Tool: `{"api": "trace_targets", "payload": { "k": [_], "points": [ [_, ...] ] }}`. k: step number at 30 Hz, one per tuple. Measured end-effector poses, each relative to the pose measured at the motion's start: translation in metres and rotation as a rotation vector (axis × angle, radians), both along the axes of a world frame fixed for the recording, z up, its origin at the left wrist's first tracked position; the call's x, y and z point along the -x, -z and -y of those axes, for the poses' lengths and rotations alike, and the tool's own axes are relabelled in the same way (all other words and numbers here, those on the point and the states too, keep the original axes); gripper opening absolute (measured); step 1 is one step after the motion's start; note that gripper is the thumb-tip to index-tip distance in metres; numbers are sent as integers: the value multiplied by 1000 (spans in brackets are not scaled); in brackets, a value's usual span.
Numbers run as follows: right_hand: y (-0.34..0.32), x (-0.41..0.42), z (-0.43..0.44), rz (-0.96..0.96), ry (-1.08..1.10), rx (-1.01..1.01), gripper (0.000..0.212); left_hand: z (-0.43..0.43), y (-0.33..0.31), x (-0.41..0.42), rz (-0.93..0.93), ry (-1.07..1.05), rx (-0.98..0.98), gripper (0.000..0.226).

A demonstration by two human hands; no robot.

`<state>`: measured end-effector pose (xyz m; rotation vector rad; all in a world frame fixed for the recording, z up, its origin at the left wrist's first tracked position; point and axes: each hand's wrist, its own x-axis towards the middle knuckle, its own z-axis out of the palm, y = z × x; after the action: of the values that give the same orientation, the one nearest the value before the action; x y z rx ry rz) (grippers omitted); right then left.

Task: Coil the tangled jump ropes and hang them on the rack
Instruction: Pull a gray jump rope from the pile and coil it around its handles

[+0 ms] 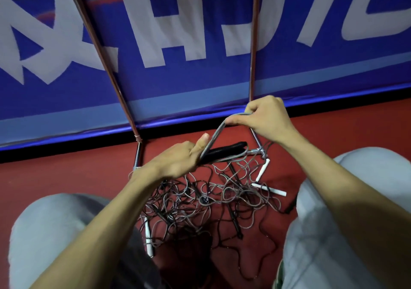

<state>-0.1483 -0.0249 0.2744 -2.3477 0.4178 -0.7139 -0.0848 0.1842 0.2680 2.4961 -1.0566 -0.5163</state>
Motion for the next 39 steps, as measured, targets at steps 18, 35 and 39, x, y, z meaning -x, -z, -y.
{"api": "trace_targets", "payload": {
  "k": [18,35,39],
  "points": [
    [39,-23,-24,-107,-183,-236,34,-10,-13,-11,-243,-336,759,30],
    [4,13,-62,2,-541,110,11,-13,-5,-28,258,-456,247,39],
    [5,9,-55,166,-430,96,11,-7,2,-22,212,-349,121,41]
  ]
}}
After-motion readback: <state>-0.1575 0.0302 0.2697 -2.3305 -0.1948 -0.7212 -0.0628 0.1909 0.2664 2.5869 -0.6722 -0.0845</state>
